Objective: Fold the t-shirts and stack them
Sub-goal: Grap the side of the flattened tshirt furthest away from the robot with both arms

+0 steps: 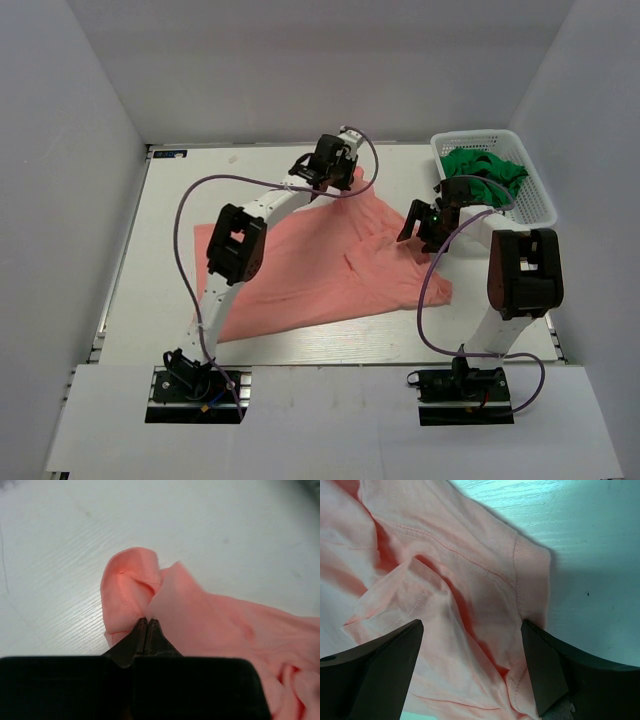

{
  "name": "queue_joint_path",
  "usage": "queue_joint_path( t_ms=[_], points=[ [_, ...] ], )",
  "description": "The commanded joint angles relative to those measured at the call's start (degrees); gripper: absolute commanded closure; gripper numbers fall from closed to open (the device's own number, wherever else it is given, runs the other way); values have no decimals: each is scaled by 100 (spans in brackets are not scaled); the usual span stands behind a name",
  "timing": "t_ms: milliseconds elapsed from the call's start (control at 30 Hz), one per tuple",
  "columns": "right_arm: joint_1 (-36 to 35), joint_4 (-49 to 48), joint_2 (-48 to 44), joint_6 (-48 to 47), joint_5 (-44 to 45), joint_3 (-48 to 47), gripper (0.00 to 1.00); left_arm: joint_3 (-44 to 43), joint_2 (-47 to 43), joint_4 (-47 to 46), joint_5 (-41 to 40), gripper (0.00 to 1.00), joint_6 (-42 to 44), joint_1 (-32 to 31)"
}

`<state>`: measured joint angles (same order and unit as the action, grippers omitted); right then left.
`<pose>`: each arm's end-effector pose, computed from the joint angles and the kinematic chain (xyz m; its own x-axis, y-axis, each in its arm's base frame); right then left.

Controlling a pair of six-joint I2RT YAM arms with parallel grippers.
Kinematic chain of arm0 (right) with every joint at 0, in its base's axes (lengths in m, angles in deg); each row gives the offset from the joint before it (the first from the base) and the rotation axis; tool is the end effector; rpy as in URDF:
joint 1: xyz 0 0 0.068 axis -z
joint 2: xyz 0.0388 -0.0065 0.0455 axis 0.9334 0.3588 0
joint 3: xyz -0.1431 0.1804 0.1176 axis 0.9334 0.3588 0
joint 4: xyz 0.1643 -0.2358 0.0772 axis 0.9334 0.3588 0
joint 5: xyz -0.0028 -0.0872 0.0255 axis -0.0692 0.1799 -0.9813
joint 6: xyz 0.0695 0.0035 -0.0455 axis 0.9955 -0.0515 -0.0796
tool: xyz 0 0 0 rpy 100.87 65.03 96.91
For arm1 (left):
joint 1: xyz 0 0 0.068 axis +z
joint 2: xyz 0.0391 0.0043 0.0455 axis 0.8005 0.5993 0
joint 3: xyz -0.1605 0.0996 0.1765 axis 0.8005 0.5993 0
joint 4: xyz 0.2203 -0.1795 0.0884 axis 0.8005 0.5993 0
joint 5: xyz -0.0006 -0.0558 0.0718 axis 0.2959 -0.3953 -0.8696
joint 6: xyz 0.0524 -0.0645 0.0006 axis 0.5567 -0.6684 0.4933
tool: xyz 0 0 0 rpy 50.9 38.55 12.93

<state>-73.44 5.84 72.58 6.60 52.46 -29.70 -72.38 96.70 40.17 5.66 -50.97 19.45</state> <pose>0.3937 0.0472 0.1000 -0.8726 0.2824 -0.3985 0.1322 0.9220 0.3638 0.5165 -0.3496 0.1509 -0.5281 0.2425 -0.8139 0.5450 0.8317 -0.1058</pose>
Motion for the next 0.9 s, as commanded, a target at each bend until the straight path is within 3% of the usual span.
queue_joint_path(
  t_ms=[0,100,200,267,300,367,400,533,600,867],
  points=[
    [43,73,70,120,190,52,15,1371,-1626,-1672,1176,100,445,-10],
    [52,82,105,146,190,43,15,2623,-2480,-2685,784,100,447,42],
    [52,82,166,155,155,26,15,2847,-2613,-2520,441,100,394,174],
    [52,109,184,146,146,0,15,2691,-2247,-2074,134,100,324,227],
    [51,126,175,146,146,8,15,2550,-2079,-1906,132,89,271,297],
    [51,117,166,138,155,-9,15,1929,-1701,-1267,-42,48,69,377],
    [51,126,158,129,163,-9,15,1698,-1525,-1080,-113,1,16,446],
    [43,187,61,67,251,-106,15,722,-804,-560,-850,0,-194,508],
    [34,205,-17,32,234,-167,15,431,-732,-437,-852,0,-414,648],
    [-246,249,-264,-494,313,-843,10,1220,-1654,-138,-1528,0,-608,711]
  ],
)
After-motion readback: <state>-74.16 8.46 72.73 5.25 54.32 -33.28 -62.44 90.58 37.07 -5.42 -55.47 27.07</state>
